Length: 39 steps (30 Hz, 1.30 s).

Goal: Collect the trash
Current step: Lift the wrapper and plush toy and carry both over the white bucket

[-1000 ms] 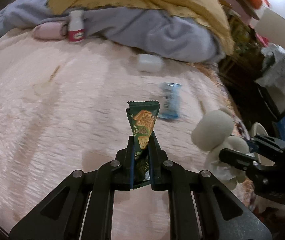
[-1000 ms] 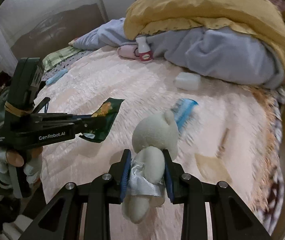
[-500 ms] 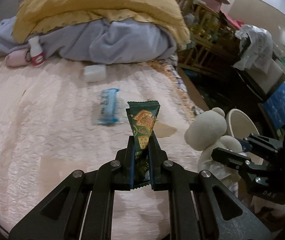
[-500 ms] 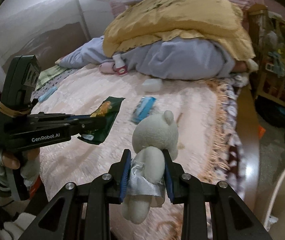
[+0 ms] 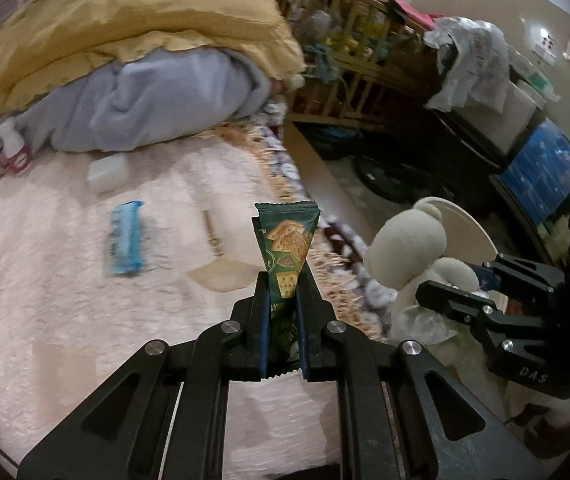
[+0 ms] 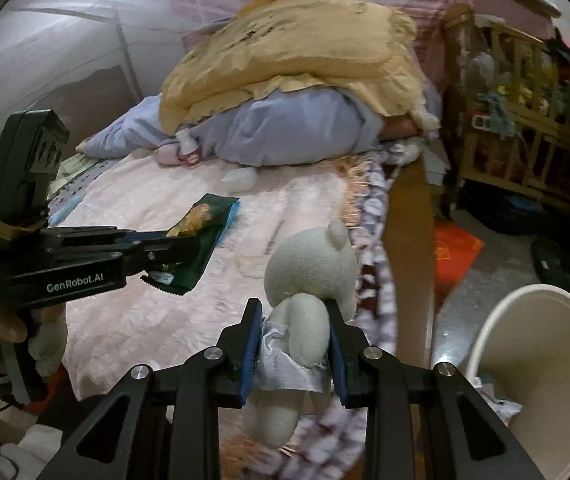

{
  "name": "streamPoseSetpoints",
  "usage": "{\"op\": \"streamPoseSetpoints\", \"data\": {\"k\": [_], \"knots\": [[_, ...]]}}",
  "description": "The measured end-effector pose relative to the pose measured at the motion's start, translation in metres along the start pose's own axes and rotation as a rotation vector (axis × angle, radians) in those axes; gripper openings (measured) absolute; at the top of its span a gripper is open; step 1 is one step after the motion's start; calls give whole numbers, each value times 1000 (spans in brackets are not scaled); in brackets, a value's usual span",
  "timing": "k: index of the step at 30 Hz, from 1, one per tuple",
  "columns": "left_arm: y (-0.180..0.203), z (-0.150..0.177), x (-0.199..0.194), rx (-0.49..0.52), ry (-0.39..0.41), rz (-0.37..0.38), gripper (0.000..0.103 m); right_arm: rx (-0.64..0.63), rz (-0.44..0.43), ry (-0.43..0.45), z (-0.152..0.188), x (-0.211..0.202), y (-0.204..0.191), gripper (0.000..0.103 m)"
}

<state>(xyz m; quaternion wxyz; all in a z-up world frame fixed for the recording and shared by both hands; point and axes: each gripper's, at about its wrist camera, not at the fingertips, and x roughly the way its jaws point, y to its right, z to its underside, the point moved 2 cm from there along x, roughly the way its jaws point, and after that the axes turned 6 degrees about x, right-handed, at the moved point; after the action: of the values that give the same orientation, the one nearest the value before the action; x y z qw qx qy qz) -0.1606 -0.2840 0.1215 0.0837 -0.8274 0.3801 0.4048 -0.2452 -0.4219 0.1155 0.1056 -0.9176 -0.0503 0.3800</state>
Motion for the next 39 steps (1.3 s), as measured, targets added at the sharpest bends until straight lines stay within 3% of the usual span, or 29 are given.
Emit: {"op": "streamPoseSetpoints", "data": {"k": [13,39], "knots": [[58,-15,26,102,-23,57,9,84,82,31,8,-29,51,29],[105,-32,46,182,-47,97,9,161,163,50,22,-55,98,29]]}}
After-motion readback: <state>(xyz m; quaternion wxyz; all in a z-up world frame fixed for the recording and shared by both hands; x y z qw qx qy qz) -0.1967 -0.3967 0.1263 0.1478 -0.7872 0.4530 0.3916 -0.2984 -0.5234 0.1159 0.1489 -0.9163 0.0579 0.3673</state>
